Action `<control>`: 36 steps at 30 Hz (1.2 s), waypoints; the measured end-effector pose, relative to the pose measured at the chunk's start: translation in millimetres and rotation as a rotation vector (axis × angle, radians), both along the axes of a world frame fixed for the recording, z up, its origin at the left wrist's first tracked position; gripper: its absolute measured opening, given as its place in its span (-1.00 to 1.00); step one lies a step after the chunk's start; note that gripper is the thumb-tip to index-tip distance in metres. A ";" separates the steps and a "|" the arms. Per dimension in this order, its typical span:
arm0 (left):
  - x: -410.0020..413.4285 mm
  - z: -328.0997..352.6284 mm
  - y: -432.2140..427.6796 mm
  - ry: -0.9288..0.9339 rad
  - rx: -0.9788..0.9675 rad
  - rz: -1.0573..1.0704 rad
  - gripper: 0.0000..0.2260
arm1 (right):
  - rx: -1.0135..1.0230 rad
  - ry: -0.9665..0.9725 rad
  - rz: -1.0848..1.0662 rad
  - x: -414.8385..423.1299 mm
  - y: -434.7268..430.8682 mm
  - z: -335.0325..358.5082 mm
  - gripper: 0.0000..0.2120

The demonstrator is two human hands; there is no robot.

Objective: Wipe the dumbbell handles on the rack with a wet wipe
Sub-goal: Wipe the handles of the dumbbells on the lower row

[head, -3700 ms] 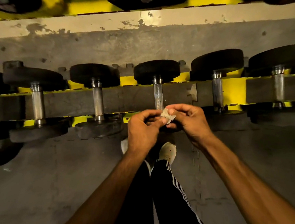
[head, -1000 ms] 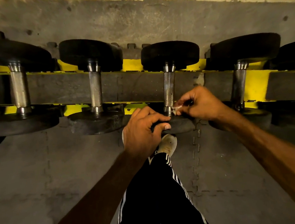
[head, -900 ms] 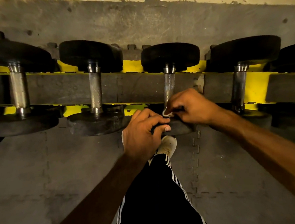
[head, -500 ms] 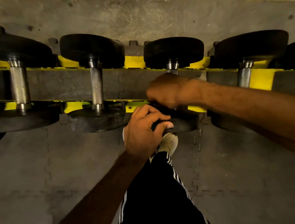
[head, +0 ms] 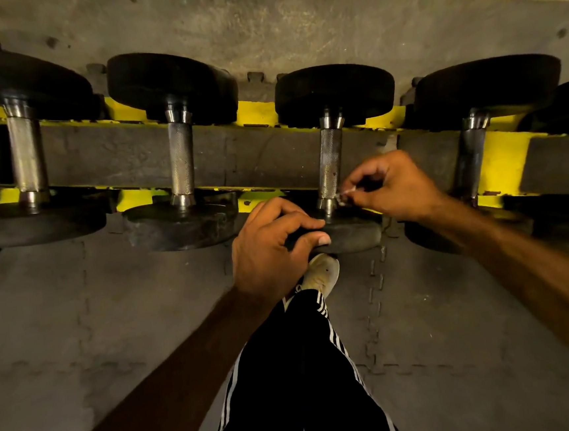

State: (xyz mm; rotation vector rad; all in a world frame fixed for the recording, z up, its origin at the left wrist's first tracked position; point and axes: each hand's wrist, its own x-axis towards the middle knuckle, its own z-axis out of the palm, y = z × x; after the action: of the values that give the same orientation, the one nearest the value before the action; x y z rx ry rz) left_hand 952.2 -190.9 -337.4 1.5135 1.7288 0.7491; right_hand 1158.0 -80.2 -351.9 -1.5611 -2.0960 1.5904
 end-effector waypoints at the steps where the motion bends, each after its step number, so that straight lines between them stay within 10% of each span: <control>1: -0.4 -0.2 -0.1 0.003 0.004 -0.003 -0.87 | -0.082 0.031 -0.031 1.0 -6.2 0.8 -0.80; 10: -2.1 1.3 1.5 0.000 -0.027 -0.022 -0.87 | 0.463 0.092 -0.118 -16.5 6.1 -3.1 -0.87; 14: -4.2 0.8 3.9 -0.012 -0.032 -0.042 -0.84 | 0.203 0.051 0.356 -9.5 9.1 0.2 -0.88; 20: -3.0 -0.6 2.1 -0.006 -0.024 -0.042 -0.84 | 0.417 0.066 -0.063 -13.4 7.1 -7.0 -0.89; 25: -3.4 -2.5 1.6 -0.012 -0.013 -0.043 -0.85 | 0.284 0.035 0.410 -17.6 8.4 1.6 -0.94; 30: -1.2 -2.3 -0.4 -0.023 -0.025 -0.030 -0.84 | 0.515 -0.033 0.083 -25.2 16.5 2.9 -0.88; 36: -2.1 -3.9 -0.4 -0.030 -0.024 -0.027 -0.84 | 0.312 -0.296 0.704 -39.1 30.6 7.6 -0.81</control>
State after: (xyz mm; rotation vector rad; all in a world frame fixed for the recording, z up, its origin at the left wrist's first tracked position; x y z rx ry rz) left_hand 950.1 -191.3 -341.2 1.4994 1.6861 0.7316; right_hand 1118.9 -49.6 -344.3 -1.0581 -3.1123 1.0987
